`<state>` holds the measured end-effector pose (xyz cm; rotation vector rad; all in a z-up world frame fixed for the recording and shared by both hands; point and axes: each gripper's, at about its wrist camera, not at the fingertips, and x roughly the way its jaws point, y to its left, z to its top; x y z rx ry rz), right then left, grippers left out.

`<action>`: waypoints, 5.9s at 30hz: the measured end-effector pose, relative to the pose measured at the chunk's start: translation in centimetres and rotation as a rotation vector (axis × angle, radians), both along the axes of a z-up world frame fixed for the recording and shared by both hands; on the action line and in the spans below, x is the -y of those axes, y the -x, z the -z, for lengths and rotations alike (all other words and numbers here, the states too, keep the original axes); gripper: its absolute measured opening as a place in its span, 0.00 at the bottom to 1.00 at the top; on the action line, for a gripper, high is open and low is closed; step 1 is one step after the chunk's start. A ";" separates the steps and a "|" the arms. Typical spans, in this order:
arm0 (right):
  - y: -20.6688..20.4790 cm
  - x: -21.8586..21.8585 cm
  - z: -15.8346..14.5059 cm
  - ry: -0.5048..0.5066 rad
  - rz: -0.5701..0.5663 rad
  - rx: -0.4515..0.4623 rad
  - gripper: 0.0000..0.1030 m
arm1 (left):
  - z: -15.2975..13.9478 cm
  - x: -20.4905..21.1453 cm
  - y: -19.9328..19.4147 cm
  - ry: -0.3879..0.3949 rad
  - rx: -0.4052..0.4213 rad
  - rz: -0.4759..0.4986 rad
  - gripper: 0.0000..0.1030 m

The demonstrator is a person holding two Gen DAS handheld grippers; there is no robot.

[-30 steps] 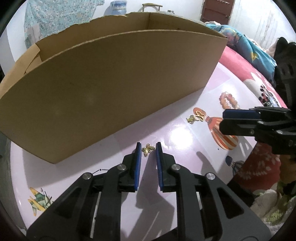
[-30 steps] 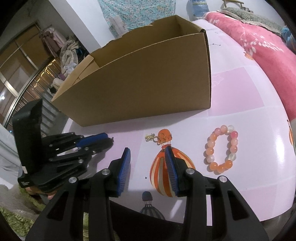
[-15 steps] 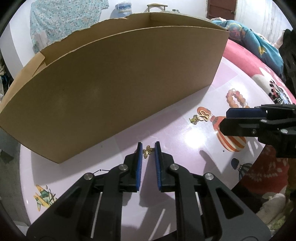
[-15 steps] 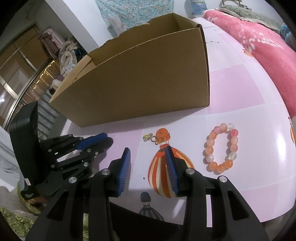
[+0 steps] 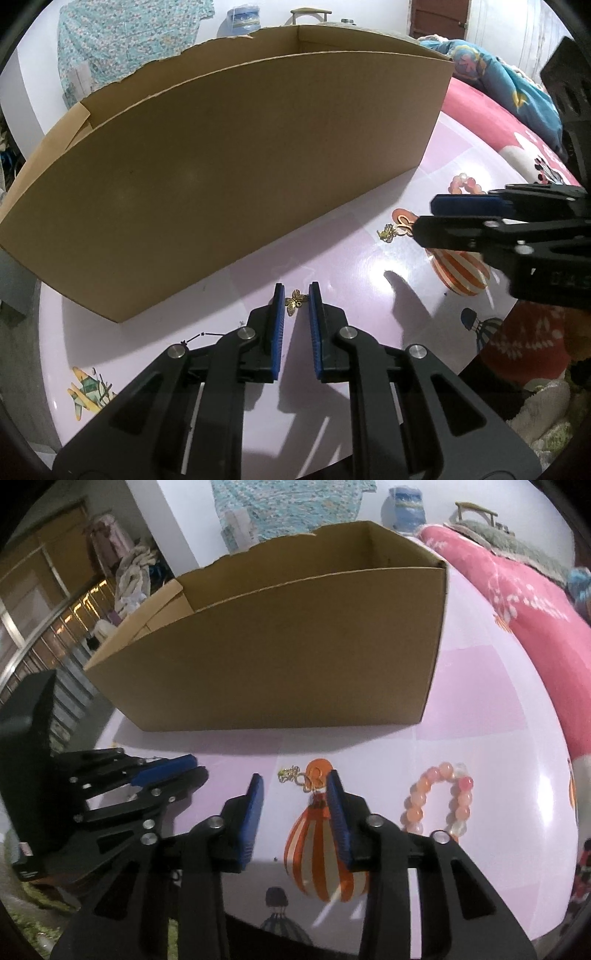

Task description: Organize jewelry

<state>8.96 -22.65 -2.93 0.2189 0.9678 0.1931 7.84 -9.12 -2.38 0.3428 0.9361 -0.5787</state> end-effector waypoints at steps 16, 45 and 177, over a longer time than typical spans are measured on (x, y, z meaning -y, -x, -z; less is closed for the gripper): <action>-1.6 -2.9 0.9 0.162 -0.089 0.021 0.15 | 0.2 0.3 0.1 -0.002 0.003 0.009 0.12; 1.5 0.2 -3.6 0.061 -0.017 0.103 0.02 | -0.2 -0.6 0.7 0.054 -0.013 0.025 0.12; -3.4 -1.2 1.4 -0.072 0.009 -0.070 0.24 | 1.2 -5.7 -0.3 0.012 -0.038 -0.172 0.92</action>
